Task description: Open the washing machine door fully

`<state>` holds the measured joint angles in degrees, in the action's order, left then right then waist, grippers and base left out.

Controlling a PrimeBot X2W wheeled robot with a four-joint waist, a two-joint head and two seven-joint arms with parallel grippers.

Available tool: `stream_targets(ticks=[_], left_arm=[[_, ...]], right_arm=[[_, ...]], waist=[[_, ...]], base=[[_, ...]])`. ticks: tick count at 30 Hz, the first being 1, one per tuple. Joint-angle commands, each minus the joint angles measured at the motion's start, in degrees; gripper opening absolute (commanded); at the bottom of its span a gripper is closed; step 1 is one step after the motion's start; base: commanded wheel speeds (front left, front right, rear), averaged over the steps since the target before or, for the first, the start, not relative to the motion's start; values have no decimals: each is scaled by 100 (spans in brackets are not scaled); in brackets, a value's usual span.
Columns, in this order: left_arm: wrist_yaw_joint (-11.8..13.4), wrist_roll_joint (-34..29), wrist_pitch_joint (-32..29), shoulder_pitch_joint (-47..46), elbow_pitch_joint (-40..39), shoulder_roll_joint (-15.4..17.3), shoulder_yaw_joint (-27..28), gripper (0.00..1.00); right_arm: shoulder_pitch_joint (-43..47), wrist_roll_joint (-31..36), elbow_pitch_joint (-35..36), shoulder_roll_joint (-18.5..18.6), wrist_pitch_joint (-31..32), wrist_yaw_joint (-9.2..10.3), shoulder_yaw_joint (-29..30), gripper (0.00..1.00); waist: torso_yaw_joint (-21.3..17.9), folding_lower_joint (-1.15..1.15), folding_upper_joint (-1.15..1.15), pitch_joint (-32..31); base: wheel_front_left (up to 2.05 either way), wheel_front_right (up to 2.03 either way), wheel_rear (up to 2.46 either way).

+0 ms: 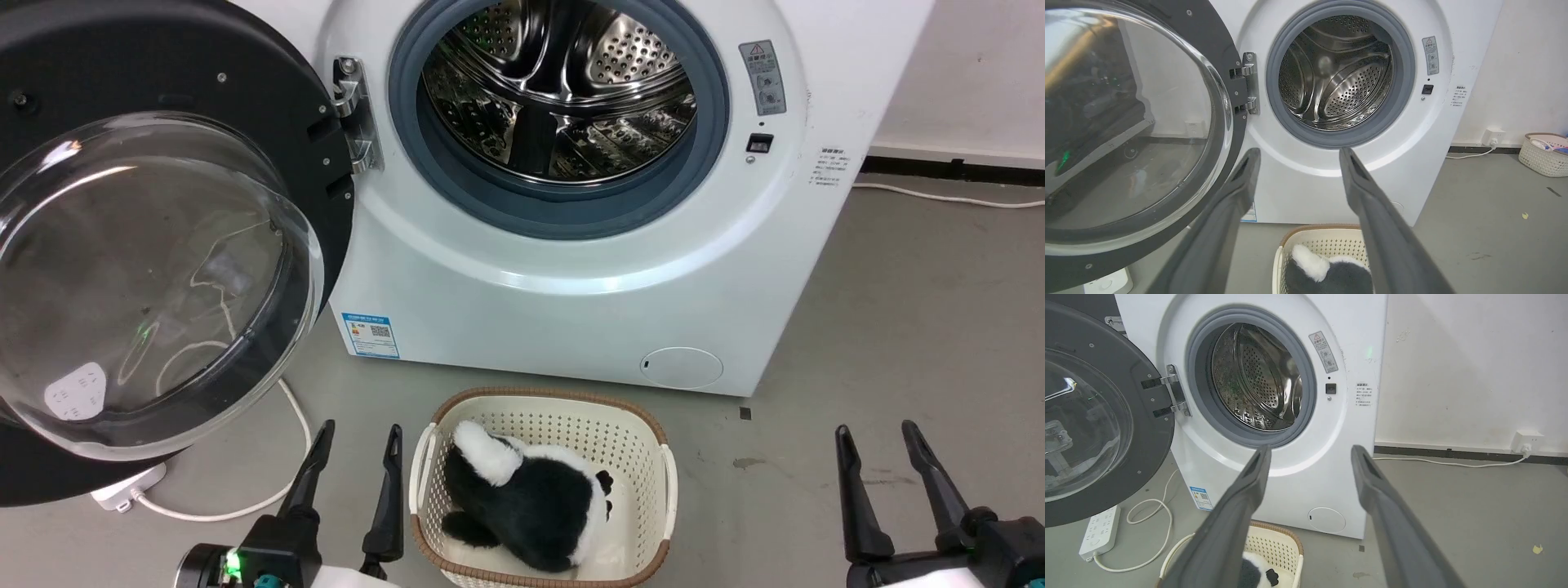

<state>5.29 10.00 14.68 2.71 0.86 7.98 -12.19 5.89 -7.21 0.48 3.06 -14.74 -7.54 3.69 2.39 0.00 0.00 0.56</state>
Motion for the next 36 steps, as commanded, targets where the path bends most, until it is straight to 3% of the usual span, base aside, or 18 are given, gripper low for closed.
stream_targets(ticks=[1,14,15,36], left_arm=[[-29,-62,31,65,-18,-38,34,100],[-163,-139,31,97,-21,-182,197,100],[-144,-132,-2,40,-12,-176,194,0],[-198,-256,-214,-5,-21,-221,338,0]], right_arm=[[67,-6,-16,-18,-26,5,-4,100],[78,3,-41,-18,-26,5,9,100],[-1,2,-20,-1,3,0,1,0],[-91,104,-22,-3,217,1,-56,0]], waist=[[1,0,0,0],[38,0,0,4],[38,0,0,4],[-1,0,0,-5]], base=[[0,0,0],[0,0,0],[0,0,0],[0,0,0]])
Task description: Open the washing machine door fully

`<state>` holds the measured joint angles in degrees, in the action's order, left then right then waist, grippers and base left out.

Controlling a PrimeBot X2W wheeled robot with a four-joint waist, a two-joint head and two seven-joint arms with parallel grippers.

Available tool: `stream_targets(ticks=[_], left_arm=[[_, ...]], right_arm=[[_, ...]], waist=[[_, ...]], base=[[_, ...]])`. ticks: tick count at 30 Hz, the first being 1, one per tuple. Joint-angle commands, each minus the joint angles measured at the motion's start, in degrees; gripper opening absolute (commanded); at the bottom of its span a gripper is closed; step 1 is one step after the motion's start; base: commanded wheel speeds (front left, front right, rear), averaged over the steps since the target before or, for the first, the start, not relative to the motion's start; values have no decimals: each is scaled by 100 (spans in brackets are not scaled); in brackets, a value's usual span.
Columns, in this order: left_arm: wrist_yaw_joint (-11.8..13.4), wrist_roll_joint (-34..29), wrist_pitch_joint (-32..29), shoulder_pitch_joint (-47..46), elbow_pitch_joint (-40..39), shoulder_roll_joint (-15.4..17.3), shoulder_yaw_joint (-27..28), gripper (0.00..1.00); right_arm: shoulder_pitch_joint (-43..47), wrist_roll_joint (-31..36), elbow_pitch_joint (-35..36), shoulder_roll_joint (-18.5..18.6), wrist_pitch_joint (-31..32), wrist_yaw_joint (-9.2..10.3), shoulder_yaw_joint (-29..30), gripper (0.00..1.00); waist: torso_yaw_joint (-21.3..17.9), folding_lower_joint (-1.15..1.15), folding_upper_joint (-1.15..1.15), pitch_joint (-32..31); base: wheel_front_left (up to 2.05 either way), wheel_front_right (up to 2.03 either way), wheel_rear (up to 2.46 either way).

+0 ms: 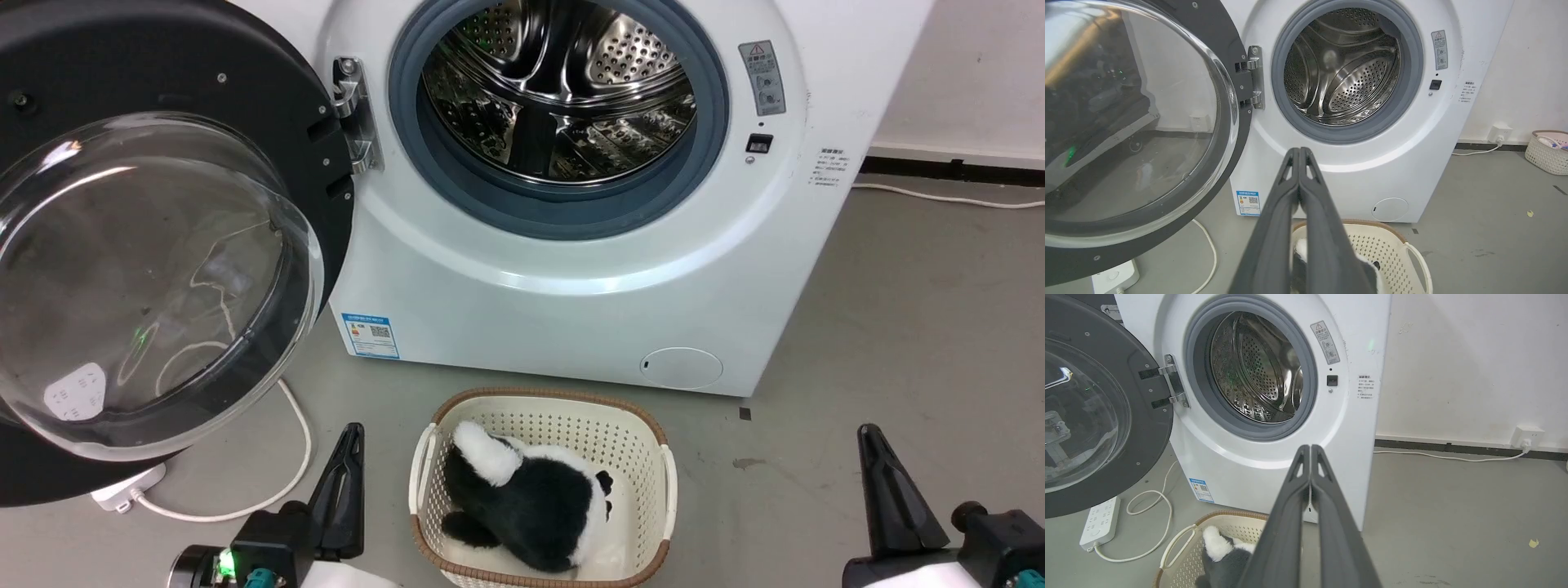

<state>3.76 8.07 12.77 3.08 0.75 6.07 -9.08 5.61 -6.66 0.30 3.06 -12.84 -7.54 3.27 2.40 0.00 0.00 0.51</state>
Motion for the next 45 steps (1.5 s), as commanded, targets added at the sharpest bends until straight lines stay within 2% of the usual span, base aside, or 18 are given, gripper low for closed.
stream_targets(ticks=[1,45], left_arm=[[-49,-69,-35,-45,-10,-32,35,0],[-194,-396,-585,-162,-39,-159,421,0]], right_arm=[[-67,55,-5,-3,39,1,-17,0],[-286,326,-16,-10,590,3,-154,0]], waist=[[-5,0,0,-1],[-109,0,0,-23]], base=[[0,0,0],[0,0,0]])
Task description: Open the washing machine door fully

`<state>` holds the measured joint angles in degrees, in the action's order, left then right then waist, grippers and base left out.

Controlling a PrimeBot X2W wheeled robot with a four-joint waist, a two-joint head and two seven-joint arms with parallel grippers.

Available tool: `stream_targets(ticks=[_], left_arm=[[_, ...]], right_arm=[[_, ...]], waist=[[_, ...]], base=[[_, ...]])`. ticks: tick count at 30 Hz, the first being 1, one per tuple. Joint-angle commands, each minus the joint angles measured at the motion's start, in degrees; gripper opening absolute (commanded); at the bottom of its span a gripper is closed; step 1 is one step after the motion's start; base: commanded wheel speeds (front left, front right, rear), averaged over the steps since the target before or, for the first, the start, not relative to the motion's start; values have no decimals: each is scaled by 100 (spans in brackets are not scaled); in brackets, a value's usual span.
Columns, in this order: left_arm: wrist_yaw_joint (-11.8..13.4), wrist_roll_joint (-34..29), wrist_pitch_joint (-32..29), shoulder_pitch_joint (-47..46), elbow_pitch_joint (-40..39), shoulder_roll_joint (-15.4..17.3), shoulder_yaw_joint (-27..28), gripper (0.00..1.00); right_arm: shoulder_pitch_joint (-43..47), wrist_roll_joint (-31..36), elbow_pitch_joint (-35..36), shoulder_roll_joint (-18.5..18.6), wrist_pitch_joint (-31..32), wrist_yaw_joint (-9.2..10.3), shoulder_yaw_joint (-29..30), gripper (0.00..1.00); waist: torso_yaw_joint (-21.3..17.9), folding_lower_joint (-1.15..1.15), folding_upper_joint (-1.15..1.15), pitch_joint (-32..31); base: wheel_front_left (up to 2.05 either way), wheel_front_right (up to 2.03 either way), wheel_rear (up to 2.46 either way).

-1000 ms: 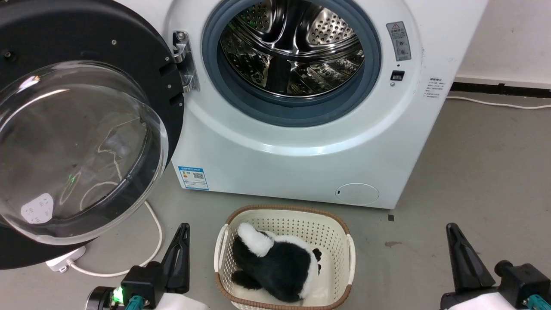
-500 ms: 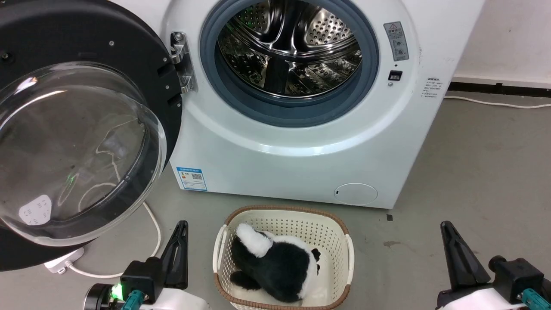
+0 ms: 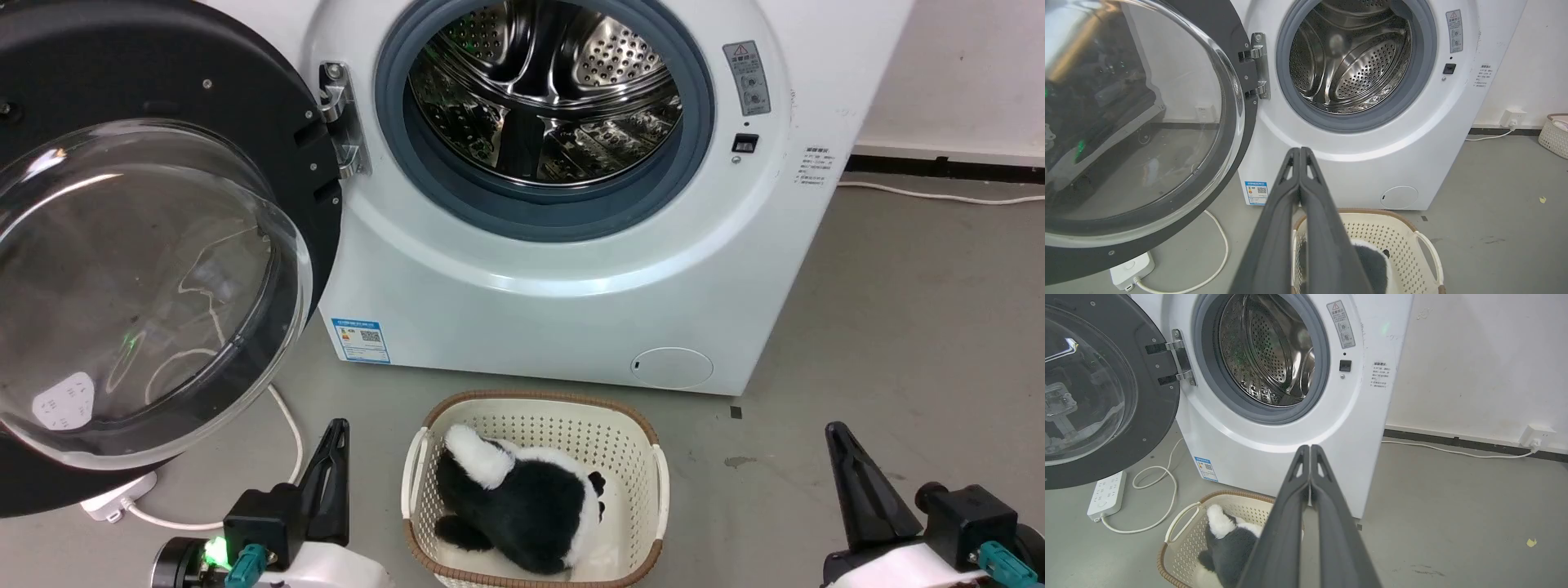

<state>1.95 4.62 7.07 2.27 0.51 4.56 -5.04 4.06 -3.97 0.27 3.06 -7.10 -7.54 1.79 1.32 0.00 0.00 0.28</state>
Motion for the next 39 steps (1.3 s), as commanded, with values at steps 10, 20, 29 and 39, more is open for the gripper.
stream_targets(ticks=[10,20,29,39], left_arm=[[-49,-134,-155,-110,-22,-41,116,0],[-80,-203,-271,-135,-28,-68,198,0],[-108,-266,-376,-157,-34,-92,271,0],[-139,-335,-494,-182,-40,-119,354,0]], right_arm=[[-187,125,-16,-11,157,3,-41,0],[-233,183,-18,-13,274,4,-70,0],[-275,235,-20,-14,379,4,-96,0],[-321,292,-23,-16,496,5,-125,0]], waist=[[-27,0,0,-6],[-50,0,0,-11],[-69,0,0,-15],[-92,0,0,-20]], base=[[0,0,0],[0,0,0],[0,0,0],[0,0,0]])
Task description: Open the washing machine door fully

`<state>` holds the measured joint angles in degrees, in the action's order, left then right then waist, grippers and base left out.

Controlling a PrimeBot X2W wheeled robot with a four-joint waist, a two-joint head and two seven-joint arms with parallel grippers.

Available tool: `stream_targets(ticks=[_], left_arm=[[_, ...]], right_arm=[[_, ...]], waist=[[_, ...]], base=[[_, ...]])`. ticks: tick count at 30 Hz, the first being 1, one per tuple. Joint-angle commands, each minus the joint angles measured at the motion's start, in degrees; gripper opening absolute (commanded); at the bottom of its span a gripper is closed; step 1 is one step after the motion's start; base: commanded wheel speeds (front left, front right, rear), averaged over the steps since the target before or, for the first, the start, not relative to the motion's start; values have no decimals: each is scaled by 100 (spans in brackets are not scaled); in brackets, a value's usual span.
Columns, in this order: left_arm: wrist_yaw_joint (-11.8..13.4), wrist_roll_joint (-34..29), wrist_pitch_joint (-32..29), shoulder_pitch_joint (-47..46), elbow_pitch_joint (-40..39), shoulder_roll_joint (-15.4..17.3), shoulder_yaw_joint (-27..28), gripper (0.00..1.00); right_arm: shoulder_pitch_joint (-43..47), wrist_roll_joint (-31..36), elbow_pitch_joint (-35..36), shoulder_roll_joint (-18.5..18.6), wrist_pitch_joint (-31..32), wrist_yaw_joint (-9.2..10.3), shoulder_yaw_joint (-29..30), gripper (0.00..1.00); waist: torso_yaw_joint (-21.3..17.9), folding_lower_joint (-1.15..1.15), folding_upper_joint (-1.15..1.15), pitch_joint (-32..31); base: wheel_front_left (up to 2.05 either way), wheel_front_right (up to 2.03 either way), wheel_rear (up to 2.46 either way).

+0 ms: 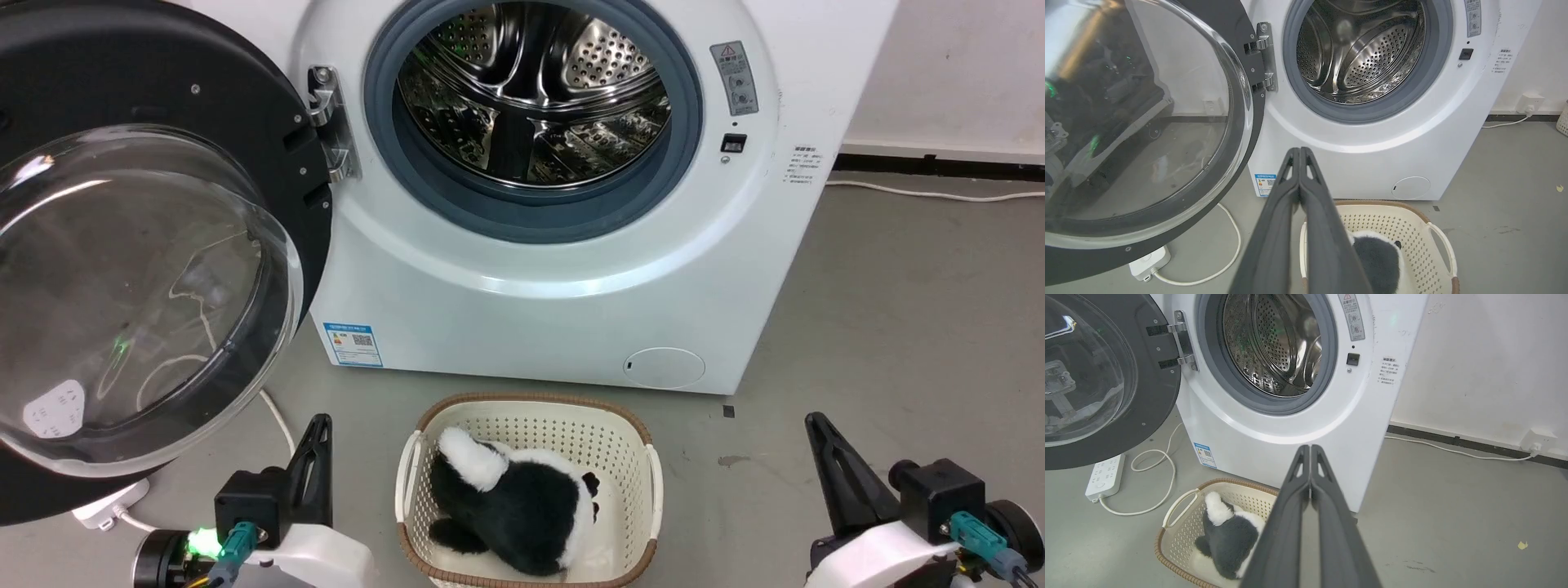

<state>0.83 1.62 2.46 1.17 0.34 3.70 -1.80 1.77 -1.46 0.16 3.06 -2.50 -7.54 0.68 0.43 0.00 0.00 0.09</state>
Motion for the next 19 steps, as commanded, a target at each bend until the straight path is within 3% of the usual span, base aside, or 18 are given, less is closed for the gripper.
stream_targets(ticks=[1,19], left_arm=[[-30,-42,-44,-74,-23,-35,38,0],[-82,-160,-243,-117,-33,-81,178,0]], right_arm=[[-97,46,-12,-16,48,5,-17,0],[-176,144,-16,-18,247,5,-67,0]], waist=[[-4,0,0,-1],[-42,0,0,-9]], base=[[0,0,0],[0,0,0]])
